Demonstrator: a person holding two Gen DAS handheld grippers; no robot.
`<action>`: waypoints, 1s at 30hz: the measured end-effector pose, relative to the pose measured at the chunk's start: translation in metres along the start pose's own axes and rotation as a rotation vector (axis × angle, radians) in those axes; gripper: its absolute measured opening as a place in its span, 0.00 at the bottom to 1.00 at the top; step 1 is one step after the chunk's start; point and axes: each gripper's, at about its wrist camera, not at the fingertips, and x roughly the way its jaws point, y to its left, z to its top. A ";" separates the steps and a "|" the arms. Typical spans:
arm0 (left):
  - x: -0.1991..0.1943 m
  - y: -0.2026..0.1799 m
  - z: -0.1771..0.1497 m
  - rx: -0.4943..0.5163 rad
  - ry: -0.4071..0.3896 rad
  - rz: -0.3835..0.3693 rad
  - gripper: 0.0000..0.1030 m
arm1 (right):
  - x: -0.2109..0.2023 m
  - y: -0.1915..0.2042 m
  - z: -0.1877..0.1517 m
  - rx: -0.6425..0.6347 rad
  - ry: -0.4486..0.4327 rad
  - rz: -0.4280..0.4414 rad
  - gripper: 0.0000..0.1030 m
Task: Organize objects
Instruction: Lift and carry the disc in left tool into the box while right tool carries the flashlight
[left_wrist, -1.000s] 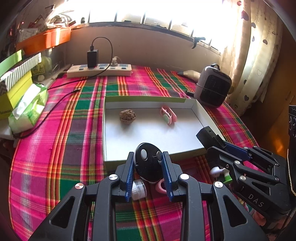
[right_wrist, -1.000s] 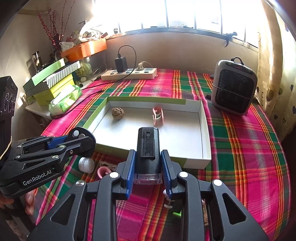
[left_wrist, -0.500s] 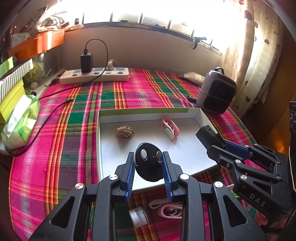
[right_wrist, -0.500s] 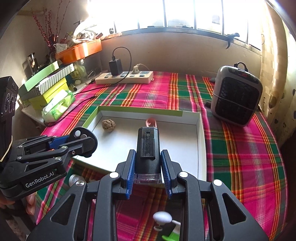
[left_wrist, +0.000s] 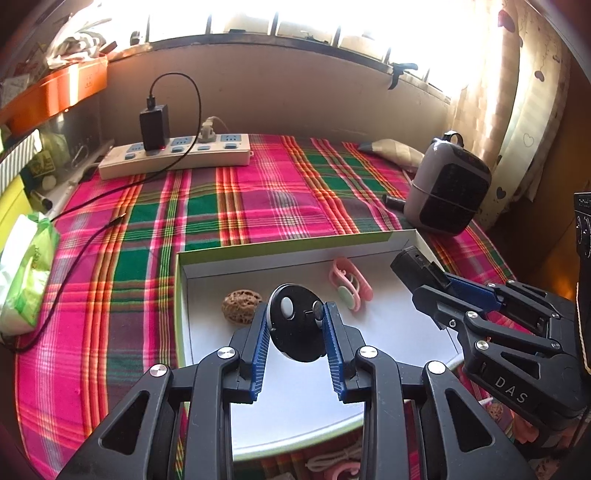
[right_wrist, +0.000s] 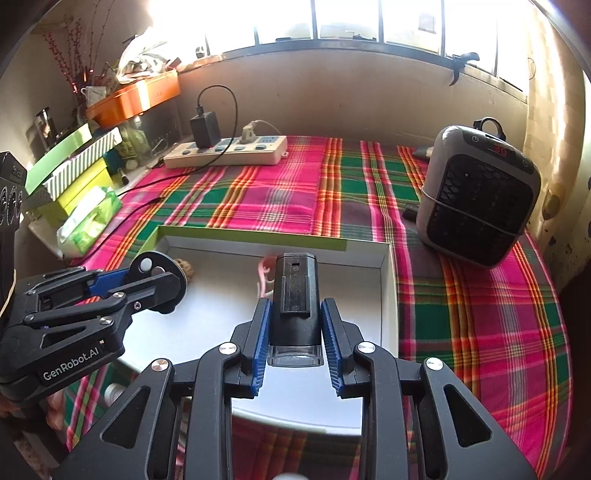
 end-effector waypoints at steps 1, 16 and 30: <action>0.004 0.000 0.002 -0.001 0.007 -0.001 0.26 | 0.003 -0.002 0.001 0.004 0.007 -0.001 0.28; 0.048 -0.003 0.018 0.030 0.072 0.014 0.26 | 0.041 -0.020 0.012 0.029 0.078 -0.004 0.28; 0.063 -0.008 0.021 0.048 0.093 0.027 0.26 | 0.051 -0.020 0.014 0.035 0.103 0.009 0.28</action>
